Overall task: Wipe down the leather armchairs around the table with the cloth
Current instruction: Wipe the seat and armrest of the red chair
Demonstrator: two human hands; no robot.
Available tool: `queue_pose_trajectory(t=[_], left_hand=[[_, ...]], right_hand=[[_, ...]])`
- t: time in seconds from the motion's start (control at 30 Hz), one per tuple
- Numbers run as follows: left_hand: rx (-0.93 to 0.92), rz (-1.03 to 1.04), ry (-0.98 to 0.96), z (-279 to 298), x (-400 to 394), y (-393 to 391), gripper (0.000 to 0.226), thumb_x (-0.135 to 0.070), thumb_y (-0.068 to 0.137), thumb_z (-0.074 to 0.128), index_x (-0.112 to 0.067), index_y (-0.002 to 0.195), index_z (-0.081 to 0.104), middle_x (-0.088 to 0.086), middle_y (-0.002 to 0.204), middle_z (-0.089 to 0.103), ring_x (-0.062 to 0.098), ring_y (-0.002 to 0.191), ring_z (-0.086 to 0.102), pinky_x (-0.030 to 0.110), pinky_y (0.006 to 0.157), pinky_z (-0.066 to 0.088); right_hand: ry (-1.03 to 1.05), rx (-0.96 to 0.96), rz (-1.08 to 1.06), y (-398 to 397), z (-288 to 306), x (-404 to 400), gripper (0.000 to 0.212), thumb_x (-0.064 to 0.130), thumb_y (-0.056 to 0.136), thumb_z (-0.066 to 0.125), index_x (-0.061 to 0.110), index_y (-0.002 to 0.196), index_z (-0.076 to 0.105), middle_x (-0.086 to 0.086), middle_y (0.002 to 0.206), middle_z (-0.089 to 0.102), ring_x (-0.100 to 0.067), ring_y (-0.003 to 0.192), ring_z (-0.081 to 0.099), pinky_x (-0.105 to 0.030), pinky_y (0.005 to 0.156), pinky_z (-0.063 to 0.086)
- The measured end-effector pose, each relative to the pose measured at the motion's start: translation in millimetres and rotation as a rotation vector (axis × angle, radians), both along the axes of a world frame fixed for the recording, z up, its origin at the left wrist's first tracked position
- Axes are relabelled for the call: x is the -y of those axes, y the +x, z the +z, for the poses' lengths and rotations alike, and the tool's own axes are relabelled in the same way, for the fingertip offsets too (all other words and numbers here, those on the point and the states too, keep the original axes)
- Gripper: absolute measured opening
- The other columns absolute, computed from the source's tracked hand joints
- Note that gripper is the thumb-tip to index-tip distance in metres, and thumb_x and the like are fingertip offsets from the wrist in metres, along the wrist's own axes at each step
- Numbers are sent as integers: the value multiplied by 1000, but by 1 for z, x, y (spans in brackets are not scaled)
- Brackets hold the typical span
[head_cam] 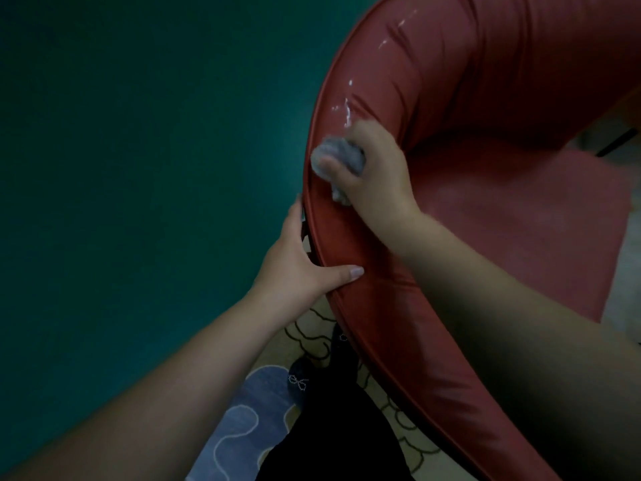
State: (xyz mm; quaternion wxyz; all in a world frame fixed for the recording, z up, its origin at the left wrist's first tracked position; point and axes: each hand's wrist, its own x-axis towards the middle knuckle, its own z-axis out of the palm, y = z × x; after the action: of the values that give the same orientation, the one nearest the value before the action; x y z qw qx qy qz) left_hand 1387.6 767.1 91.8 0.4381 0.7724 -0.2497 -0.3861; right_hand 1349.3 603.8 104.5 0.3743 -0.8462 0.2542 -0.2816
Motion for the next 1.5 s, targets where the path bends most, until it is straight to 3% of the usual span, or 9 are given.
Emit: queue_pose_trajectory(t=[0.13,0.4,0.57,0.7,0.9,1.03,1.13,1.23,1.5], left_hand=[[18,-36,10,1,5,7,119,-34,54,91,-45,147,17,-48,111,49,-31,99,43,-3,76,38],[43,-35,11,8,36,33,129,-46,48,91,-38,151,13,-39,131,42,-21,117,42,6,94,35],[115,-61,41,10,51,44,131,-40,50,93,-32,152,11,-27,139,38,-15,122,41,3,95,30],[124,-28,95,8,49,40,130,-54,41,79,-41,150,10,-16,135,51,-2,117,52,14,92,41],[89,-78,20,8,59,53,128,-52,46,87,-41,150,13,-35,136,40,-15,121,42,10,98,35],[69,-126,31,8,71,69,132,-54,44,87,-39,150,10,-28,137,42,-16,118,45,13,99,38],[81,-157,5,6,84,86,124,-42,52,91,-36,150,15,-40,129,38,-24,114,42,0,90,33],[83,-219,14,8,104,107,126,-39,54,91,-36,151,10,-29,137,38,-17,120,41,0,94,30],[59,-395,38,12,128,130,138,-57,43,84,-32,151,2,-36,134,29,-22,118,37,4,98,28]], right_hand=[[35,-27,106,-46,-8,-25,27,34,78,70,10,80,60,0,77,52,-16,75,51,-32,71,42],[-154,-115,83,39,4,49,31,32,83,67,1,81,60,-19,87,56,-35,87,53,-46,75,41],[-65,-8,44,22,0,39,31,28,79,73,1,76,57,-15,78,54,-32,78,52,-43,71,38],[-36,48,161,-20,-15,7,40,40,74,73,1,83,66,-8,77,58,-19,77,51,-34,72,41],[-163,-51,84,52,-4,68,32,30,76,75,1,81,62,-18,84,56,-35,81,52,-46,73,40],[-170,-58,-72,93,8,107,31,31,77,72,3,83,60,-14,88,56,-32,86,51,-43,76,41],[-108,-21,-59,69,3,92,30,28,76,74,3,77,57,-4,78,48,-26,79,49,-36,71,35],[-23,11,-89,27,-8,56,29,27,74,77,3,79,62,1,76,48,-17,75,48,-31,70,37],[-193,-112,-230,92,7,123,35,32,80,71,0,74,57,-21,78,53,-36,75,52,-43,67,40]])
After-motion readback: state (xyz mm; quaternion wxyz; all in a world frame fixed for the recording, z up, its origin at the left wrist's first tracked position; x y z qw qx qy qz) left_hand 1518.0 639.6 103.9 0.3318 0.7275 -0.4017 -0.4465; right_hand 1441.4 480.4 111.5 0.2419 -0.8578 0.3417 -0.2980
